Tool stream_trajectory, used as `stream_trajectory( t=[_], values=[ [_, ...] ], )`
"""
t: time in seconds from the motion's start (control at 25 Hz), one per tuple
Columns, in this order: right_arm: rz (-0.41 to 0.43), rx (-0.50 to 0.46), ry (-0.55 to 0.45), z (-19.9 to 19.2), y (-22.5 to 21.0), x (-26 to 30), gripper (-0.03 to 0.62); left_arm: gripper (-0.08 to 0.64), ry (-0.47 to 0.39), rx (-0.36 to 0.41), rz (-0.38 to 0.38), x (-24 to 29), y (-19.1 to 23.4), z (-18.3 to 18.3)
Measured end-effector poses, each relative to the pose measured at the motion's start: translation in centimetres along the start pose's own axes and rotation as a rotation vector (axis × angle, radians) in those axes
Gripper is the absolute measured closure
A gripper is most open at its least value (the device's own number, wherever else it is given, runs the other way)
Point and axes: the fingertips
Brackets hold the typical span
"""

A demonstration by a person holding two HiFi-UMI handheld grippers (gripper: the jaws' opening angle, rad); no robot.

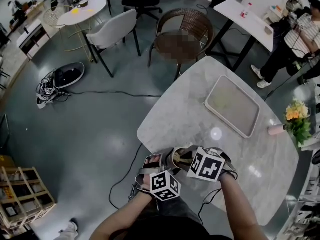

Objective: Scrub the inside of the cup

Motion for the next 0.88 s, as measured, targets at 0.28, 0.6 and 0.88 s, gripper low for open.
stream_trajectory(
  t=[0.28,0.6,0.88],
  values=[
    [0.033,0.045,-0.067,0.4,1.1,-1.1,0.532,0.161,-0.009,0.234,-0.209,-0.1,-0.6,-0.2],
    [0.045,0.109,-0.162,1.6,1.3,-2.5,0.532,0.163,0.024,0.486,-0.407,-0.3,-0.1,-1.1],
    [-0.036,0.11,-0.179,1.0,0.1,-2.9,0.532,0.159,-0.002,0.593,-0.486,0.0,0.0,-0.8]
  ],
)
Point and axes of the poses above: the fingertips, and each gripper's own axes: x forward along the fingers, y to its left, z out of its top, and after that the axes turned 4 degrees about y, right-handed
